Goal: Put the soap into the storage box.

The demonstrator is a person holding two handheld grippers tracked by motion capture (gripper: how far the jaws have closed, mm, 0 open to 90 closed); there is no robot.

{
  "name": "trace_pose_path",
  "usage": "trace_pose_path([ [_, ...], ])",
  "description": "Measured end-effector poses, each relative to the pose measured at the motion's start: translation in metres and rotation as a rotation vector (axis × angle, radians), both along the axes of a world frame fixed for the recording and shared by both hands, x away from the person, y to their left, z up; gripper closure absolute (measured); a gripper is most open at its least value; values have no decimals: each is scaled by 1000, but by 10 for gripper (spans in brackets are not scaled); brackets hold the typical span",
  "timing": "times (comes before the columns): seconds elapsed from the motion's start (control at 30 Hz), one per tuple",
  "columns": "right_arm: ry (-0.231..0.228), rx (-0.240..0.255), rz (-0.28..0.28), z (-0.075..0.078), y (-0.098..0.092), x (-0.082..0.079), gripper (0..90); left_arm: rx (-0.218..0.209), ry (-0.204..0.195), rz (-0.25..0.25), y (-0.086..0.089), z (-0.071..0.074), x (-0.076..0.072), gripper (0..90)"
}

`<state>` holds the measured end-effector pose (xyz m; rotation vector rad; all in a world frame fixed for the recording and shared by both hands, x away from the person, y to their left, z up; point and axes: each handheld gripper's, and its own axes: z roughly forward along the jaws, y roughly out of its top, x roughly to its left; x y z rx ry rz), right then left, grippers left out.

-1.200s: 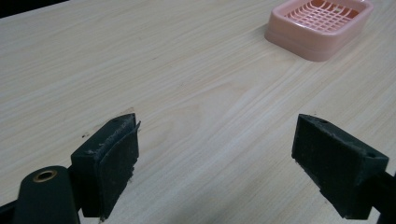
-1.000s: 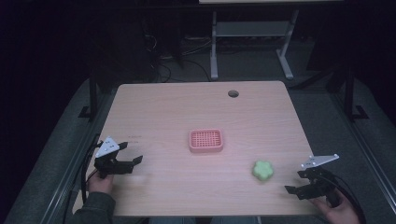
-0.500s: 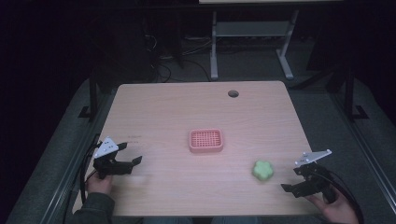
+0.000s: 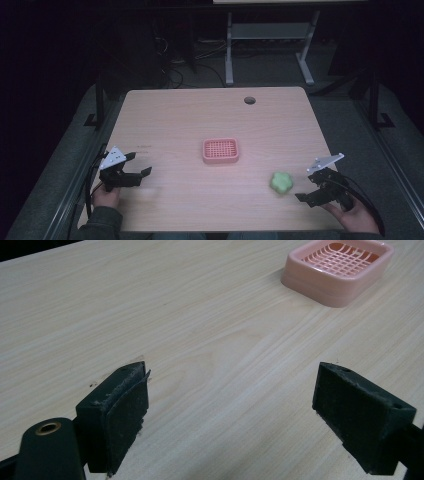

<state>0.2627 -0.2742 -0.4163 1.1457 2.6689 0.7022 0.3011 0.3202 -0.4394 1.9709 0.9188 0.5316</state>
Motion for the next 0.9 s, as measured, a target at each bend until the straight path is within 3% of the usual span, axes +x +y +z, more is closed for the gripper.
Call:
trace_pose_path([
  [0.37,8,-40,34,10,21,18,189,-10,2,-3,0,-1,0,144],
  [0.9,46,-71,82,7,45,34,164,-4,5,-5,1,0,0,144],
])
